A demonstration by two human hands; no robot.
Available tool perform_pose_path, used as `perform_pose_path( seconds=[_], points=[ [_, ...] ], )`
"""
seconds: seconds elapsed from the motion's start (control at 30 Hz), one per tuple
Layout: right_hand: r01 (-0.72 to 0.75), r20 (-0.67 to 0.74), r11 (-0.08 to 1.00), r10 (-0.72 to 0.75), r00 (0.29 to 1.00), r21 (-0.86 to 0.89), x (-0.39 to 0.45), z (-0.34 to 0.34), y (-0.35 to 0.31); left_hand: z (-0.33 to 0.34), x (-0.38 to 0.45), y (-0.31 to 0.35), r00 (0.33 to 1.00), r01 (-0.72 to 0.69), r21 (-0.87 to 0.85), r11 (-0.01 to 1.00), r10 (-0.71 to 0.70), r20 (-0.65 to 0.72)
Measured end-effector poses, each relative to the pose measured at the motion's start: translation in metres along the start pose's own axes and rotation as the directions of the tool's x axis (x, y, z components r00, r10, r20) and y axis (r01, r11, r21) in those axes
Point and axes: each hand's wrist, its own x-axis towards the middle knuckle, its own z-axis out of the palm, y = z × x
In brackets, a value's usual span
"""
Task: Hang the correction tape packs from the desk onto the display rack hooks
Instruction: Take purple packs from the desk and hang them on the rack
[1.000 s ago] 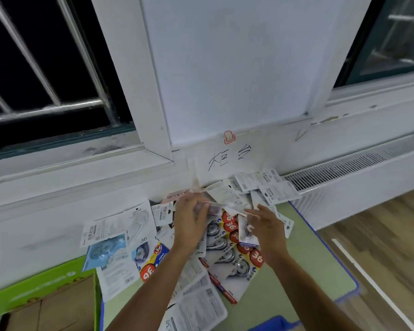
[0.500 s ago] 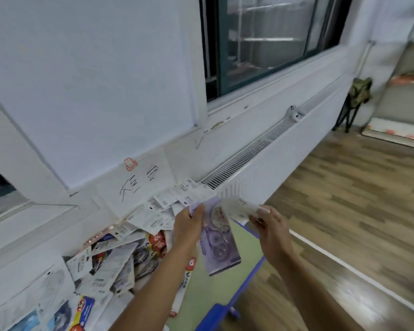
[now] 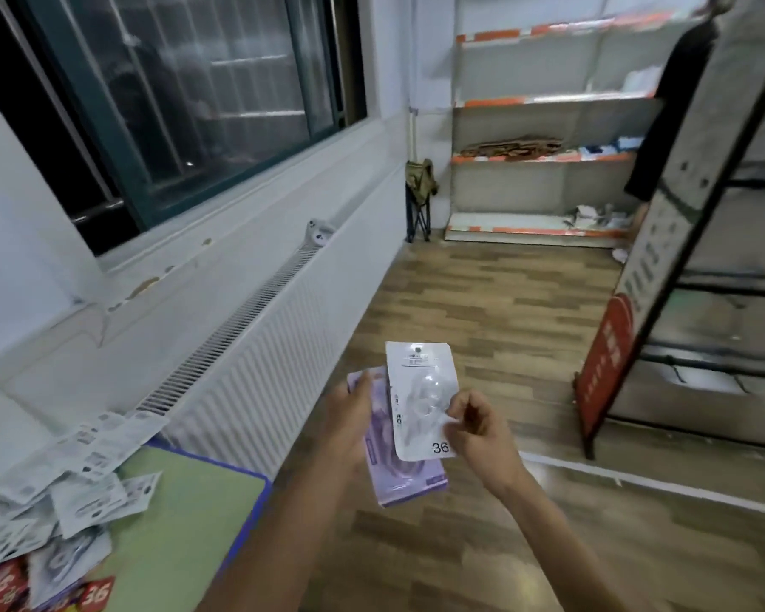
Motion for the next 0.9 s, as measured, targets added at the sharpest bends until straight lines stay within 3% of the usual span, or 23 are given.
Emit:
perform_pose_path(
  seconds=[0.17,0.3,0.5,0.73,0.9],
  points=[
    [0.099,-0.160,0.967,-0.138,0.977,-0.234,-0.007,-0.101,-0.012,0.118,-0.022,0.008,0.966,-0.040,-0.009,0.999,0.041,0.255],
    [0.128,-0.323,0.941,-0.232,0.918,-0.313,-0.011,-0.175,-0.020,0.201,-0.035,0.012,0.902,-0.089,0.017,0.996,0.074,0.424],
    [0.040,-0.613,0.957,-0.216,0.759,-0.288,0.012,-0.275,-0.027,0.321,-0.033,0.018,0.787,-0.191,0.039,0.981,0.130,0.603],
    [-0.021,-0.736,0.985,-0.113,0.667,-0.169,0.065,-0.401,-0.043,0.478,-0.011,0.035,0.657,-0.202,0.043,0.979,0.102,0.747],
    [-0.117,-0.836,0.977,-0.085,0.543,-0.176,0.077,-0.488,-0.047,0.583,-0.032,0.046,0.552,-0.168,-0.015,0.986,0.106,0.827]
  ],
)
